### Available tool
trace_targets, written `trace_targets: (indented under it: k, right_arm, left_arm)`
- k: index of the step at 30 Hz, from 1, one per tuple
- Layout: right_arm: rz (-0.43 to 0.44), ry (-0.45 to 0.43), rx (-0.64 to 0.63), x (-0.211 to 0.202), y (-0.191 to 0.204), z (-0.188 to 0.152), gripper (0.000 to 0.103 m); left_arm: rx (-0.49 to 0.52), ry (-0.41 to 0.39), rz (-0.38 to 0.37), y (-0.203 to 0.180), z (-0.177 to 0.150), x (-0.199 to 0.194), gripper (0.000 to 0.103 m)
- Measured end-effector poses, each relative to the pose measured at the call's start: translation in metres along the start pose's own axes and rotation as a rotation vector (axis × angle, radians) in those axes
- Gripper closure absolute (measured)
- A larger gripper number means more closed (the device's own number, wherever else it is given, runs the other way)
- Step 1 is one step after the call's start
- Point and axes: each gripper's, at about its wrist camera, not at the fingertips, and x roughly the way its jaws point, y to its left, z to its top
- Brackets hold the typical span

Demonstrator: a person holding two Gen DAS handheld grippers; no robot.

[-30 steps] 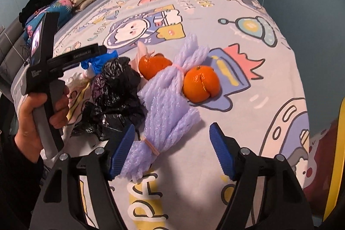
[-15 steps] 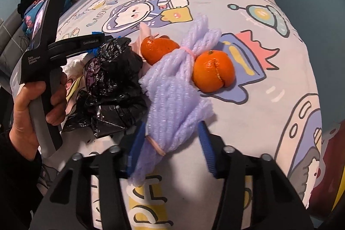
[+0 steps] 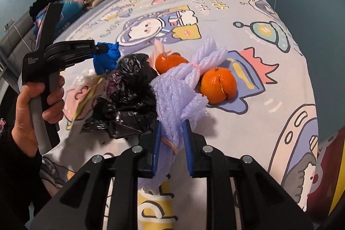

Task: Collect trash
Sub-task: 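Grasp the blue cloth with the left tool while the right tool grasps the purple mesh net, then carry the blue cloth and purple mesh net over the bin with both tools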

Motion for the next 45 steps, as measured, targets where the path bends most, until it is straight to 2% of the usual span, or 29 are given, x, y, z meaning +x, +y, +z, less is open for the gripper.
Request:
trace_targets:
  k: [12, 18, 24, 27, 36, 45]
  right_arm:
    - [0.007, -0.068, 0.026, -0.031, -0.004, -0.002, 0.084]
    - [0.006, -0.111, 0.044, -0.053, -0.009, 0.001, 0.084]
    - [-0.001, -0.115, 0.032, -0.065, -0.006, -0.001, 0.085]
    - [0.008, -0.103, 0.03, -0.071, -0.006, -0.003, 0.085]
    - [-0.045, -0.139, -0.009, -0.11, -0.007, -0.014, 0.085]
    - [-0.103, -0.198, 0.011, -0.148, -0.021, -0.02, 0.085]
  left_arm:
    - [-0.028, -0.087, 0.03, 0.038, -0.003, -0.069, 0.085]
    - [-0.035, -0.113, 0.042, 0.055, -0.016, -0.1, 0.085]
    - [-0.012, -0.117, 0.055, 0.06, -0.036, -0.121, 0.085]
    - [-0.008, -0.114, 0.044, 0.058, -0.045, -0.127, 0.085]
    - [0.036, -0.102, 0.004, 0.039, -0.068, -0.143, 0.085]
    - [0.113, -0.103, -0.063, -0.008, -0.08, -0.159, 0.085]
